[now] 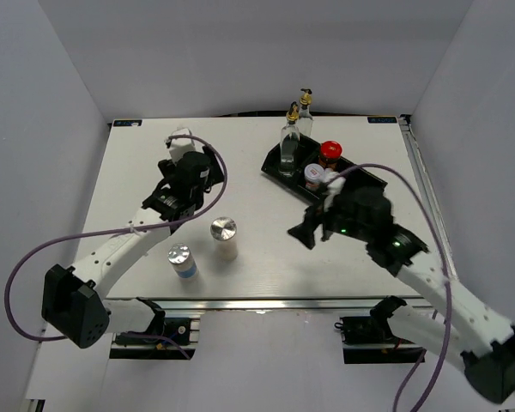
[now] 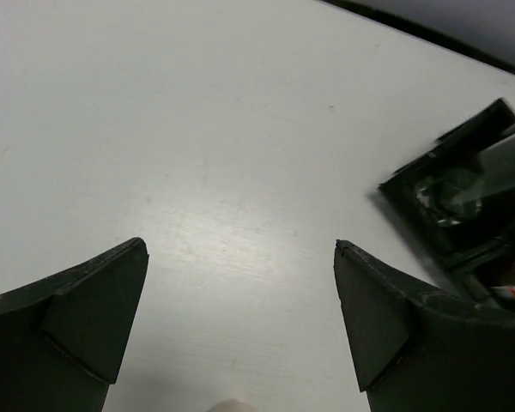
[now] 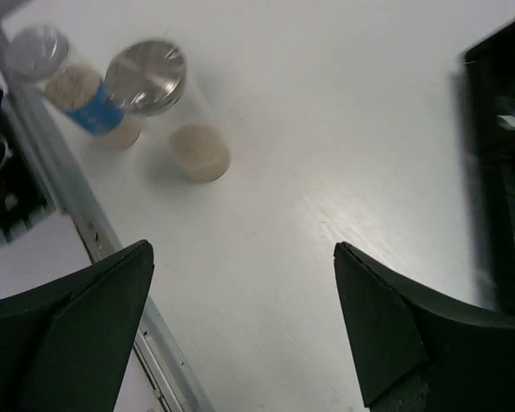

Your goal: Organize the condiment bottles

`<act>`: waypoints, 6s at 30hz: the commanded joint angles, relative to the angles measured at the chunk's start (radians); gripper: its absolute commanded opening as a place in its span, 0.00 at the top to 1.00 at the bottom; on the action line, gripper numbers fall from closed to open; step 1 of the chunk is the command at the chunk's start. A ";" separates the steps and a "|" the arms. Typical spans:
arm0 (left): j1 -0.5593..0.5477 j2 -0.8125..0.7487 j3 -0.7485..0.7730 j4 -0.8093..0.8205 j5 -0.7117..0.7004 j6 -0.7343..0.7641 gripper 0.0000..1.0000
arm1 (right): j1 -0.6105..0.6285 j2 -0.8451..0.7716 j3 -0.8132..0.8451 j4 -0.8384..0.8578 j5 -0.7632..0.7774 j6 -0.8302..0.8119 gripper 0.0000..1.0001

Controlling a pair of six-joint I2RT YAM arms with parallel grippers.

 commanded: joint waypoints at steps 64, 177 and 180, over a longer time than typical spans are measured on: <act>0.152 -0.253 -0.256 -0.007 -0.039 -0.105 0.02 | -0.326 0.332 0.119 0.276 0.635 0.097 0.97; -0.307 0.889 1.264 -0.431 0.783 0.113 1.00 | -0.868 0.188 0.026 0.218 0.596 0.269 0.11; -0.310 0.886 1.239 -0.370 0.786 0.103 1.00 | -0.871 0.190 0.024 0.225 0.586 0.269 0.11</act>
